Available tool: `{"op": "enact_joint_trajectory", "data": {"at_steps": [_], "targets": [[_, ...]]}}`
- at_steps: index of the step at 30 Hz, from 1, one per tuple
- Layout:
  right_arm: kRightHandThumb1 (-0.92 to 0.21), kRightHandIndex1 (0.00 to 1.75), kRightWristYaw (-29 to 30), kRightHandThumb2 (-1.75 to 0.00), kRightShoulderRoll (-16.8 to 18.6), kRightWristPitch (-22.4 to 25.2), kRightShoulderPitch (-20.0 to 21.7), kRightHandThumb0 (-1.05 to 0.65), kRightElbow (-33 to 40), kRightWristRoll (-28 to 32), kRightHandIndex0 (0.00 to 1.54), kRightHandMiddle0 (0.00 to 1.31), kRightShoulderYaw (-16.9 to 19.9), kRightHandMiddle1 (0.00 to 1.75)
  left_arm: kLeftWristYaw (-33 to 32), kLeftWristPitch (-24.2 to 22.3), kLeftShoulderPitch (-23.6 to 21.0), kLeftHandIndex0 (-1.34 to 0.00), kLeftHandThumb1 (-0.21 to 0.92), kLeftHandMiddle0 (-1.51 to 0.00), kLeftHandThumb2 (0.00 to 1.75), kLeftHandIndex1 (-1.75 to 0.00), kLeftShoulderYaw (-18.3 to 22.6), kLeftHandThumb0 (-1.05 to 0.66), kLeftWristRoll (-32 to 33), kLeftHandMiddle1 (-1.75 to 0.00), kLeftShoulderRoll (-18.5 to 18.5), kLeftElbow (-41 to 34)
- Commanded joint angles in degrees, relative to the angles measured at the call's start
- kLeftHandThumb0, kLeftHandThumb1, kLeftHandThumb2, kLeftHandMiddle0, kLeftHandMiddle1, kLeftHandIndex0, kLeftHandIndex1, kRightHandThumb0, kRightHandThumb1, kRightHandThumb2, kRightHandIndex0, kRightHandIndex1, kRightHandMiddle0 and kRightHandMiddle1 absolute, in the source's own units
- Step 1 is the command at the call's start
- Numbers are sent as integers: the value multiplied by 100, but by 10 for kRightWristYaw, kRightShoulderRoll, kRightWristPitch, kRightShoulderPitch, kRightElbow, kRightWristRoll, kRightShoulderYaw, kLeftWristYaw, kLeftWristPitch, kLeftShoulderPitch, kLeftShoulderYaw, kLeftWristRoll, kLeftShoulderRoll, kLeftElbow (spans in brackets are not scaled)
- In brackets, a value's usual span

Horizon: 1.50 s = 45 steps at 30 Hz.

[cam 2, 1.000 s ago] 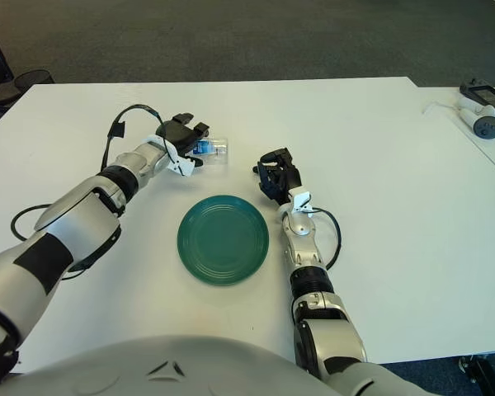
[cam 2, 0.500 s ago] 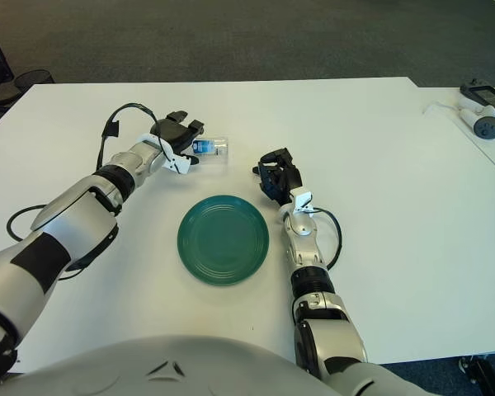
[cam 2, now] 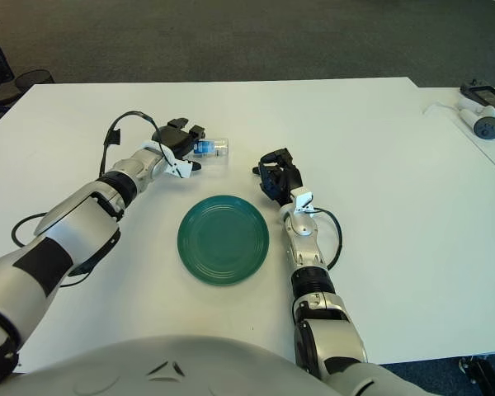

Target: Put the bottle into the plate.

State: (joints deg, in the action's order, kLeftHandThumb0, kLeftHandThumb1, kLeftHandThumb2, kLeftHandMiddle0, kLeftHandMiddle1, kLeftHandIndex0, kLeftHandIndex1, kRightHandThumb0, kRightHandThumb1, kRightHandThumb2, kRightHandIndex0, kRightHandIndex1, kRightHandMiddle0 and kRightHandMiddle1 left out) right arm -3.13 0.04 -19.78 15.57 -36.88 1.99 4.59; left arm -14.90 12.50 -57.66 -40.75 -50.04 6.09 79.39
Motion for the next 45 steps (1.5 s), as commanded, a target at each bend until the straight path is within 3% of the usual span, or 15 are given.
{"op": "enact_joint_trajectory", "data": {"at_steps": [1, 11, 24, 30, 38, 45], "targets": [[-92, 109, -3, -50, 5, 32, -37, -35, -25, 7, 40, 22, 1, 172, -2, 3, 10, 0, 92, -20, 58, -96, 1, -97, 0, -11, -2, 4], [-92, 107, -5, -50, 5, 31, -38, -35, -24, 3, 40, 21, -2, 173, -26, 18, 16, 0, 92, -26, 53, -102, 3, -97, 4, -14, -8, 3], [-92, 107, 4, -50, 11, 31, -38, -35, -23, 1, 41, 22, -2, 172, -31, 34, 23, 0, 92, -33, 49, -123, 2, -94, 3, -22, -17, 4], [-91, 107, 11, -50, 14, 31, -39, -35, -22, -1, 41, 22, -3, 172, -31, 38, 25, 0, 92, -26, 53, -136, -2, -94, 0, -43, -19, 4], [-92, 107, 15, -50, 16, 30, -41, -35, -20, -3, 41, 22, -4, 172, -37, 25, 34, 0, 92, -20, 50, -119, -23, -91, -19, -49, -25, 6], [-92, 107, 24, -49, 17, 36, -45, -35, -9, -9, 41, 23, -8, 172, -58, 7, 44, 0, 91, -25, 40, -111, -66, -79, -54, -53, -25, 10]]}}
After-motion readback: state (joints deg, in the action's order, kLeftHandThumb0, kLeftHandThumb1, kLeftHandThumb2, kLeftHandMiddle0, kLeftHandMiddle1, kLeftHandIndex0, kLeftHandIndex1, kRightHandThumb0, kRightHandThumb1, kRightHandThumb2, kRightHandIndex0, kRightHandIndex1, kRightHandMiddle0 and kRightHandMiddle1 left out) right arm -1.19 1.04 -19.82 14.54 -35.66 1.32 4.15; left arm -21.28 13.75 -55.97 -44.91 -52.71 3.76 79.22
